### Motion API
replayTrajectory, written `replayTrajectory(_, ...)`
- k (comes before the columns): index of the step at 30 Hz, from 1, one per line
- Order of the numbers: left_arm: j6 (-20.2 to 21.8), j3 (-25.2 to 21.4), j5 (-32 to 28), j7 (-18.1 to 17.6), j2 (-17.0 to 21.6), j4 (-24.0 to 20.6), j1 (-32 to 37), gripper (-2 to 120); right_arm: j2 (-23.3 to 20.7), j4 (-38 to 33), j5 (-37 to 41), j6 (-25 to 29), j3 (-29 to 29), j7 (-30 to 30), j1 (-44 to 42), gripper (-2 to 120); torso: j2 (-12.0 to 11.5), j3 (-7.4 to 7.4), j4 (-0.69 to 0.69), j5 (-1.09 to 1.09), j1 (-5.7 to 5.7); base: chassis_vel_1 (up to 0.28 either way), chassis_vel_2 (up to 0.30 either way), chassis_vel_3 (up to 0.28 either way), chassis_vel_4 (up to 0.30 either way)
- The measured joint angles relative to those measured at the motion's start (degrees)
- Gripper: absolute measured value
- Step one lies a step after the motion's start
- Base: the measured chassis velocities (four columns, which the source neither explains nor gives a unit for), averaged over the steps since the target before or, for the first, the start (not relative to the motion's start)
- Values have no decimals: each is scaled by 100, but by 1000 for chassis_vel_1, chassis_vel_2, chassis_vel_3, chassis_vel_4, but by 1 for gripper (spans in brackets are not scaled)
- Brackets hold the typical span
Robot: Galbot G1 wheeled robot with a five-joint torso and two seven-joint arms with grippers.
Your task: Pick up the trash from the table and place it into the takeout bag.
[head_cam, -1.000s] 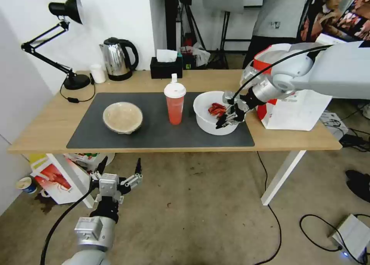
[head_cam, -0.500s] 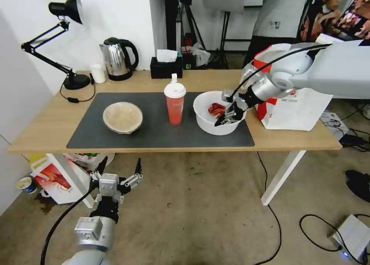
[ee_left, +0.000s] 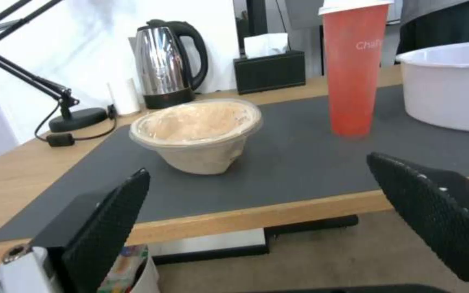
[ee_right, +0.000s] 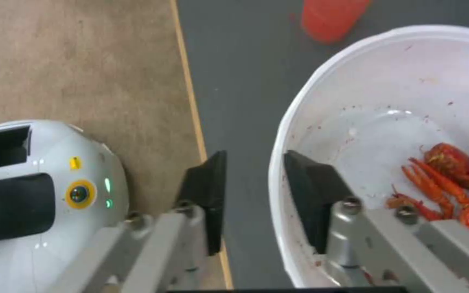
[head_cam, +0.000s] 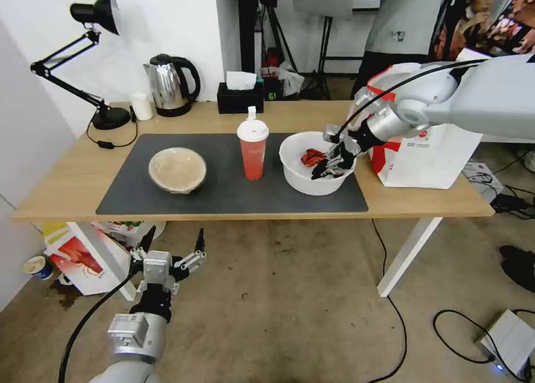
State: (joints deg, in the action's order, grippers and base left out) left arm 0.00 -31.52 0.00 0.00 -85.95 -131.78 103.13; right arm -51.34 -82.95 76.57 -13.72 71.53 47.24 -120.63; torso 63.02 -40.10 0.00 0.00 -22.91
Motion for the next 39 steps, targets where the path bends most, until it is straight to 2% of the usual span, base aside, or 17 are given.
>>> replayTrajectory(2,0,0,0,0,0,0,0,100,-107,85,5,5,38,25,-10,43,0,0,1,0,-2,0,0,0,0)
replayTrajectory(3,0,0,0,0,0,0,0,100,-107,85,5,5,38,25,-10,43,0,0,1,0,-2,0,0,0,0)
replayTrajectory(5,0,0,0,0,0,0,0,100,-189,151,33,6,79,28,-32,54,0,0,0,-1,-2,0,0,0,0)
replayTrajectory(6,0,0,0,0,0,0,0,100,-189,151,33,6,79,28,-32,54,0,0,0,-1,-2,0,0,0,0)
replayTrajectory(9,0,0,0,0,0,0,0,100,-270,265,40,8,162,9,-186,69,0,0,1,1,-2,0,0,0,0)
replayTrajectory(10,0,0,0,0,0,0,0,100,-270,265,40,8,162,9,-186,69,0,0,1,1,-2,0,0,0,0)
replayTrajectory(11,0,0,0,0,0,0,0,100,-299,311,40,8,171,1,-231,76,0,-1,1,1,-2,0,0,0,0)
replayTrajectory(14,0,0,0,0,0,0,0,100,-331,388,40,7,176,-5,-273,83,0,0,0,0,-1,0,0,0,0)
replayTrajectory(16,0,0,0,0,0,0,0,100,-377,548,36,7,193,-6,-354,94,0,0,0,0,-1,0,0,0,0)
replayTrajectory(18,0,0,0,0,0,0,0,100,-400,639,36,7,239,-19,-430,98,0,0,0,0,-2,0,0,0,0)
replayTrajectory(39,0,0,0,0,0,0,0,100,-684,1093,-13,2,548,8,-985,100,0,0,0,-1,-1,0,0,0,0)
